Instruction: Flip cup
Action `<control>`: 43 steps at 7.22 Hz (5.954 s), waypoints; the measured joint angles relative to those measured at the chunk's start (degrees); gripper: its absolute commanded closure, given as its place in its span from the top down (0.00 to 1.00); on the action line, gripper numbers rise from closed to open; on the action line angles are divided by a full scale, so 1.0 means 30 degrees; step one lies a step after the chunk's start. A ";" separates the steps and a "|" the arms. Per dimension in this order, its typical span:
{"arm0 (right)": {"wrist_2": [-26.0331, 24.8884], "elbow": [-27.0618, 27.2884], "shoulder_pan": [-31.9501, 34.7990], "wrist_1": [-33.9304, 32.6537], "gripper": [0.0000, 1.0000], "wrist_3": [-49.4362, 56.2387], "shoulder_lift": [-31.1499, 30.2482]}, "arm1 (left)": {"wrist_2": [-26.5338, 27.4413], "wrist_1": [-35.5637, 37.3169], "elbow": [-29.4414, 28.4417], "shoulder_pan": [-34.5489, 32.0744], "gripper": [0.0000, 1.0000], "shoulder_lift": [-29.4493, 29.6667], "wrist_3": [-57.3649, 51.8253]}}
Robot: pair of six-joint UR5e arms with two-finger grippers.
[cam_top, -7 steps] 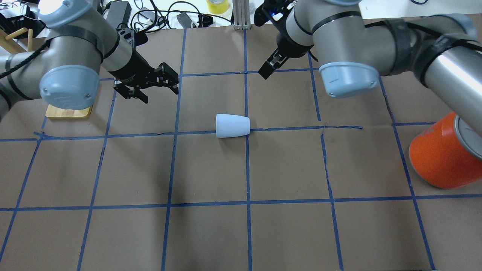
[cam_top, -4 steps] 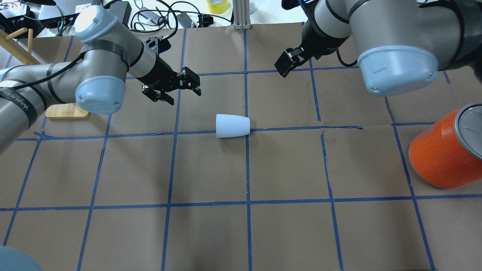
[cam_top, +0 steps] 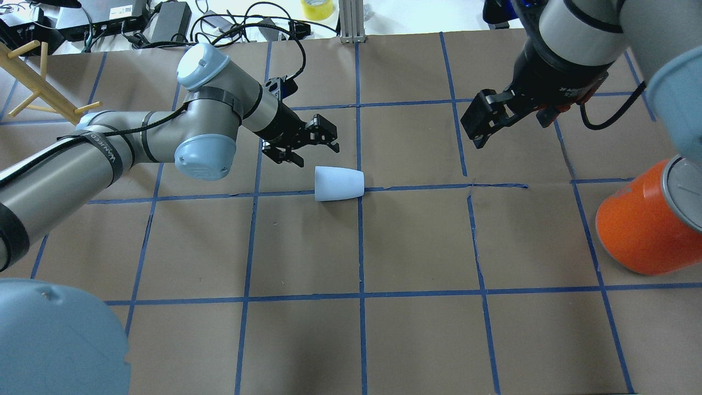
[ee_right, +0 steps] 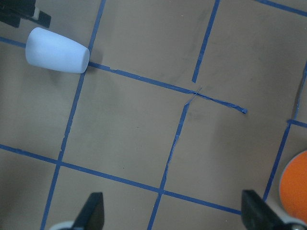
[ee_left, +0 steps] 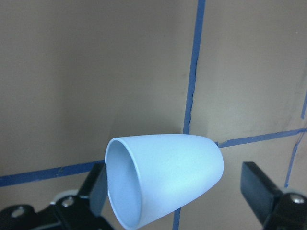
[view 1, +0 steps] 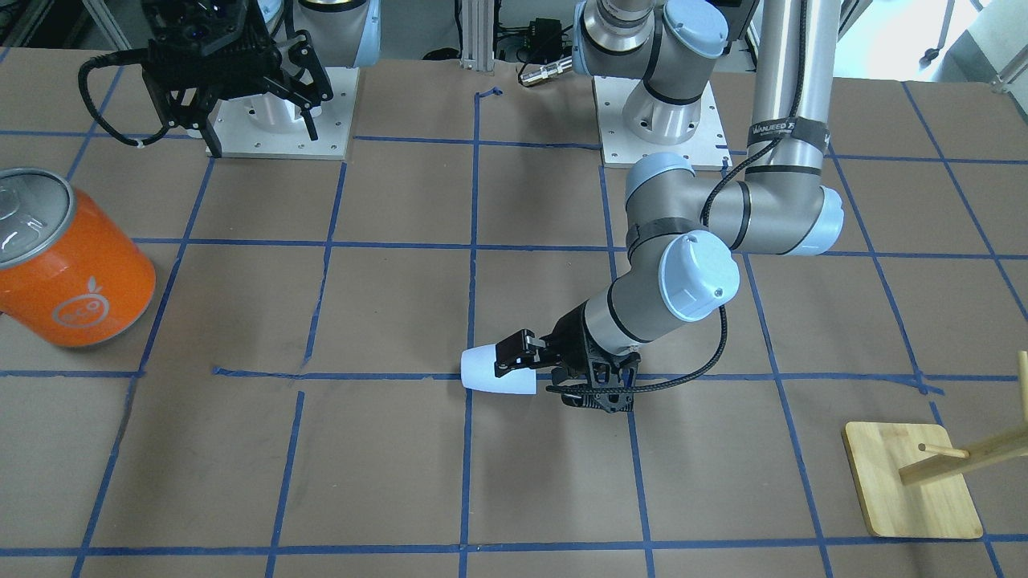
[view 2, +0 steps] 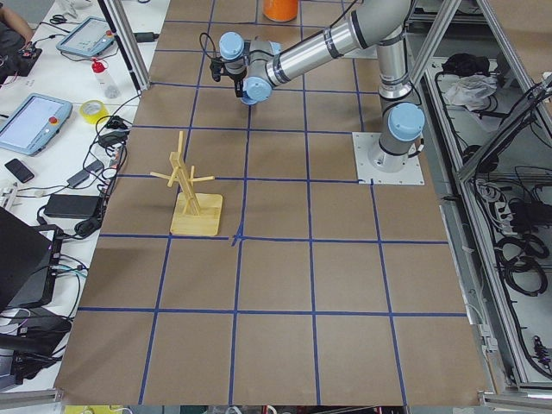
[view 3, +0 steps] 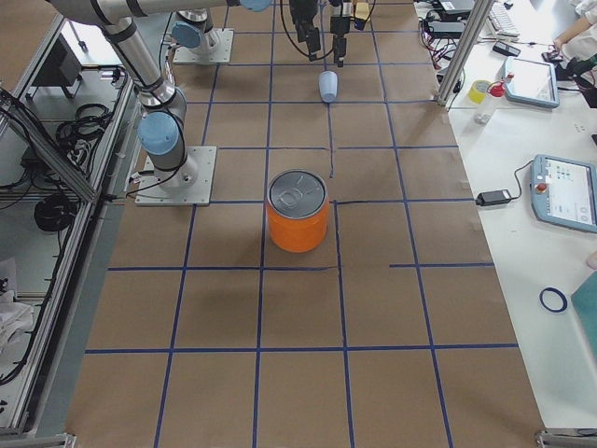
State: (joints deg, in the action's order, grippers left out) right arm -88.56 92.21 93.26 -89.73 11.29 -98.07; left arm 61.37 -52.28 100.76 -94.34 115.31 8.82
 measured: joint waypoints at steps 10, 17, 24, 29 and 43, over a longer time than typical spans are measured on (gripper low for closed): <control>0.0013 -0.0653 -0.1505 0.2028 1.00 -0.1578 -0.0133 | -0.0912 -0.0099 -0.0232 -0.0456 0.00 0.0328 0.3213; 0.0195 -0.0458 -0.1613 0.0291 1.00 -0.0678 0.0084 | 1.0129 -0.5391 -0.6194 -0.0146 0.00 -0.1161 -0.0057; -0.0030 -0.1399 -0.1681 0.1109 1.00 -0.0706 0.1216 | 1.1277 -0.0593 -0.4122 0.2273 0.00 0.0768 -0.5171; -0.0182 -0.0848 -0.1571 0.1251 1.00 -0.0387 0.1690 | 1.1307 -0.0562 -0.4034 0.2364 0.46 0.1585 -0.5372; -0.1940 -0.0898 -0.1654 -0.0632 1.00 -0.0430 0.1743 | 1.1022 -1.1944 -0.5132 0.2048 1.00 -0.7572 -0.3818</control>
State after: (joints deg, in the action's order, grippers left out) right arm -94.38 89.51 88.30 -91.63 10.00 -92.84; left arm 94.43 -88.11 85.36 -88.20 92.59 -2.63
